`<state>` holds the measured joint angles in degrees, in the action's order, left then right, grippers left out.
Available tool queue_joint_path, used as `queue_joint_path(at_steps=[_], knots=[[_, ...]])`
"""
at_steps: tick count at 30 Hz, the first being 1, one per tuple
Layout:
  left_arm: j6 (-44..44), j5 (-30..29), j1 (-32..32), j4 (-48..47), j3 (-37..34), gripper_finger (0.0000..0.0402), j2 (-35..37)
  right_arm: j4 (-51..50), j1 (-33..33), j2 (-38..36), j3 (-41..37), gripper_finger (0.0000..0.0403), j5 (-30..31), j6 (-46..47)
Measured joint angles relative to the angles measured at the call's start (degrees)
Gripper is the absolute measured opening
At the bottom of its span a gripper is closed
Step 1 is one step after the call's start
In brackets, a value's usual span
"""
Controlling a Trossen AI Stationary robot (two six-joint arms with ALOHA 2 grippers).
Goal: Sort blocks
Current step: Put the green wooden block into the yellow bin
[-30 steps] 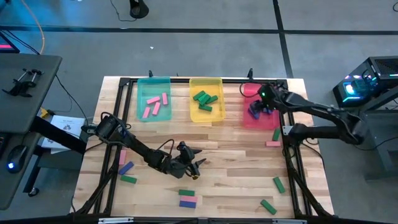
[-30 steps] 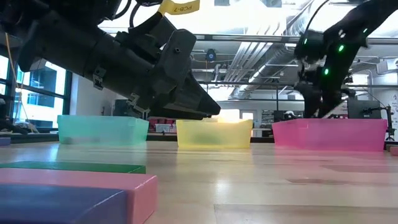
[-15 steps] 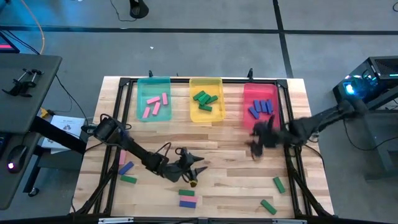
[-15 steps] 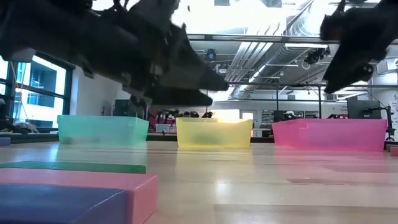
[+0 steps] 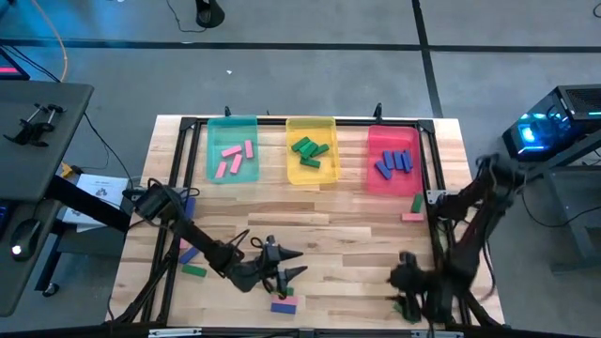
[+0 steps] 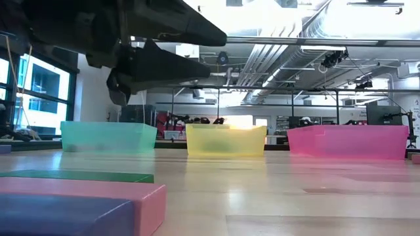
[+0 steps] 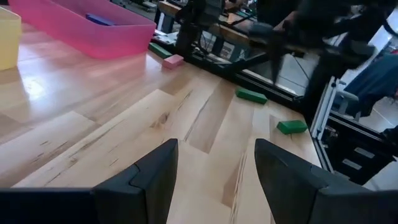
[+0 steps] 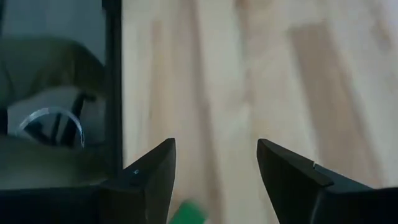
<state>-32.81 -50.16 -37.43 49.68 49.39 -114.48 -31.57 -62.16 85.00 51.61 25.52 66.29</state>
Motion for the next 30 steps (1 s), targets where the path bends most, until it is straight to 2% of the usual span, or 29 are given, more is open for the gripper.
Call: queue_joint_path(at_steps=[3, 7, 14, 17, 23, 30], knots=[[-0.1, -0.6, -0.3, 0.3, 0.0, 0.0199, 0.0, -4.3, -3.0, 6.5, 6.8, 0.0207, -2.6, 4.2], [-0.6, -0.6, -0.3, 0.4, 0.0, 0.0199, 0.0, -7.4, -6.5, 14.1, 13.6, 0.0206, -3.1, 9.9], [-0.5, -0.6, -0.1, 0.4, 0.0, 0.0199, 0.0, -11.5, -10.1, 24.5, 17.9, 0.0206, -3.8, 28.0], [-0.1, -0.6, -0.1, 0.4, 0.0, 0.0199, 0.0, -15.5, -10.9, 27.1, 20.4, 0.0206, -2.3, 33.5], [0.0, -0.5, -0.3, 0.3, 0.0, 0.0199, 0.0, -19.2, -11.8, 28.8, 22.0, 0.0203, -2.0, 37.0], [0.0, -0.5, -0.3, 0.3, 0.0, 0.0199, 0.0, -19.4, -10.2, 29.2, 23.1, 0.0195, 7.2, 35.5]])
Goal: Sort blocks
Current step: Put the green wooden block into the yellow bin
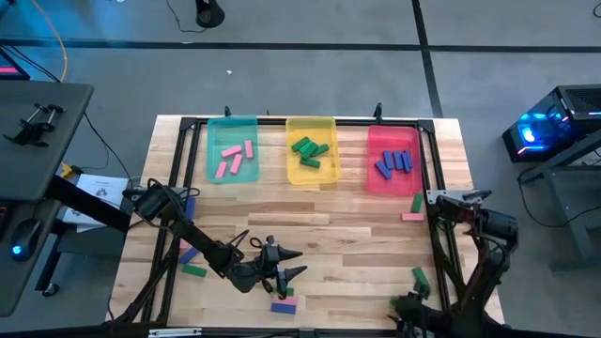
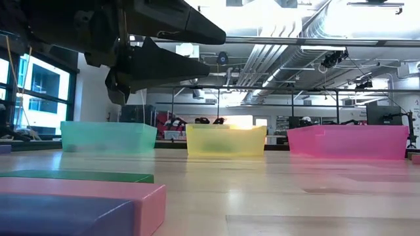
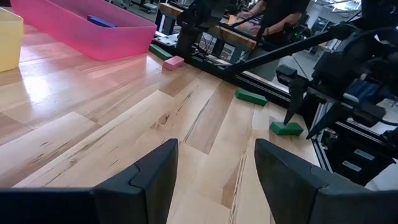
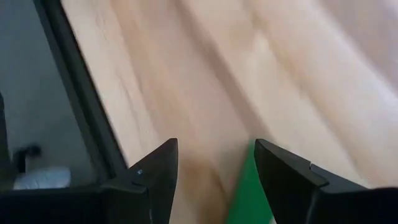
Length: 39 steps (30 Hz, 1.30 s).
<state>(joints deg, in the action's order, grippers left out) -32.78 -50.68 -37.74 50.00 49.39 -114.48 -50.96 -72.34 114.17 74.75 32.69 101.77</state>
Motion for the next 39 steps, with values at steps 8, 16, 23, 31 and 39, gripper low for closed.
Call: queue_joint_path(at_steps=[8, 16, 23, 31, 39], knots=[[-0.1, 0.1, -0.1, 0.0, 0.0, 0.0199, 0.0, -6.0, 2.6, -0.1, 4.4, 0.0194, 9.9, -4.5], [-0.2, -0.4, -0.8, 0.0, 0.0, 0.0199, 0.0, -9.0, -2.5, -0.1, 2.4, 0.0194, -2.0, 5.1], [-0.6, -0.5, -1.5, 0.1, 0.0, 0.0199, 0.0, 0.4, -4.6, -0.2, -3.7, 0.0194, -1.9, 6.0], [3.5, -0.5, -2.9, 0.0, 0.8, 0.0199, -0.1, 11.1, -1.6, -0.7, -10.7, 0.015, 0.7, -1.3], [15.5, -1.7, -6.3, 0.1, 2.1, 0.0199, -0.1, 31.7, 7.2, 0.2, -16.9, 0.0067, 19.0, -14.2]])
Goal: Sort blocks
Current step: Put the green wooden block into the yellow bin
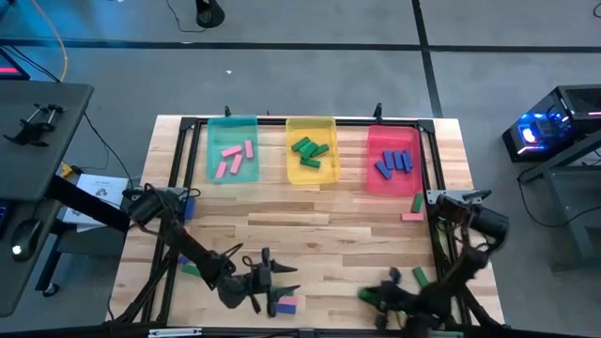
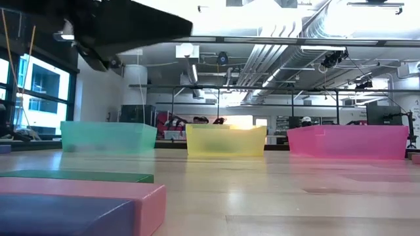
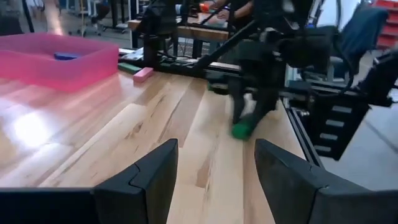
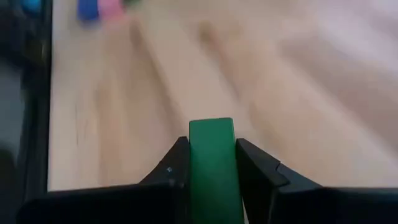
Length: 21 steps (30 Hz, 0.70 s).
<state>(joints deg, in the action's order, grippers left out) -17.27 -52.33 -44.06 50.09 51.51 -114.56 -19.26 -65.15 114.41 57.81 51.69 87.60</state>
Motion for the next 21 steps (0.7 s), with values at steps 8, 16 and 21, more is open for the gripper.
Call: queue_joint_path(at_steps=[8, 16, 21], knots=[[4.0, -2.7, -1.9, -0.1, 0.0, 0.0199, 0.0, 32.5, 13.0, -0.1, 2.0, 0.0067, 12.4, -37.8], [9.1, -3.7, -2.7, 3.8, 0.0, 0.0199, 0.0, 79.7, 20.4, -0.4, 2.5, 0.0067, -4.0, -89.9], [16.9, -2.4, -2.7, 14.5, 0.2, 0.0199, 0.0, 87.2, 23.4, -1.4, 2.5, 0.0067, -15.9, -97.4]])
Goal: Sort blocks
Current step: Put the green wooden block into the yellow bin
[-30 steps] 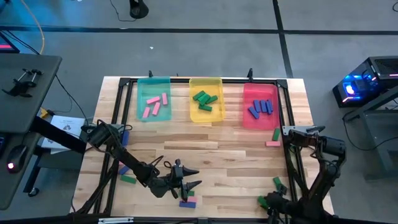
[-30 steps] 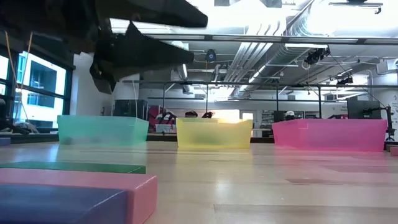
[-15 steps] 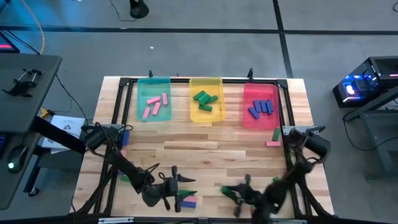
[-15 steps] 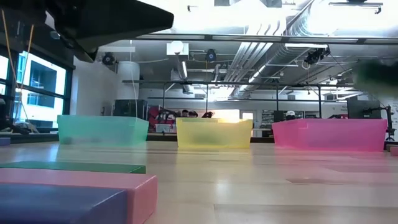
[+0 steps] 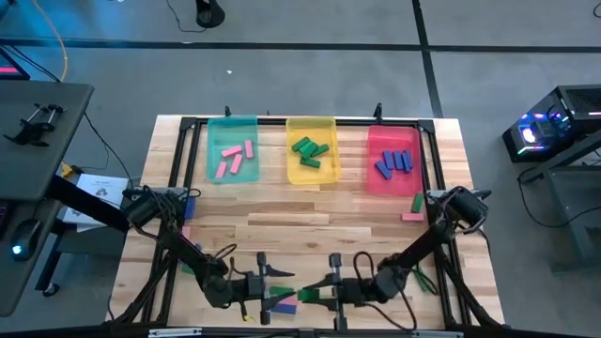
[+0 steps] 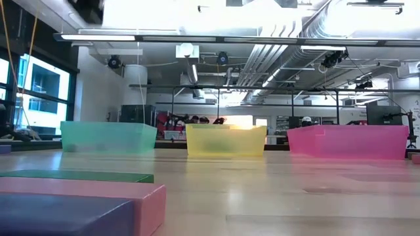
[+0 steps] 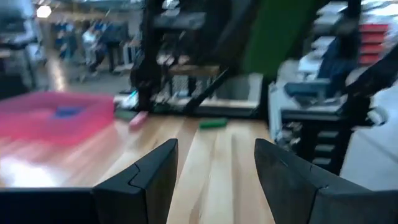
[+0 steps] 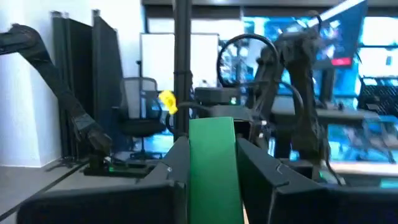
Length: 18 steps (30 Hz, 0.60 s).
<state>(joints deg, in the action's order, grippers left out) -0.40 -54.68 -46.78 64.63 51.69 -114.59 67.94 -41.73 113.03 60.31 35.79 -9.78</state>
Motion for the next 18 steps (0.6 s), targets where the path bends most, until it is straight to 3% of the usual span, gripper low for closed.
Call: queue_joint_path(at_steps=[7, 18], knots=[[8.1, 7.6, 2.6, 4.6, 4.3, 0.0199, 0.0, 0.7, 5.5, 0.0, 0.0, 0.0067, -11.8, -0.8], [10.8, 2.7, 2.9, 4.2, 6.6, 0.0189, 0.0, 0.9, 7.2, 0.0, 0.0, 0.0067, -14.9, -2.3]])
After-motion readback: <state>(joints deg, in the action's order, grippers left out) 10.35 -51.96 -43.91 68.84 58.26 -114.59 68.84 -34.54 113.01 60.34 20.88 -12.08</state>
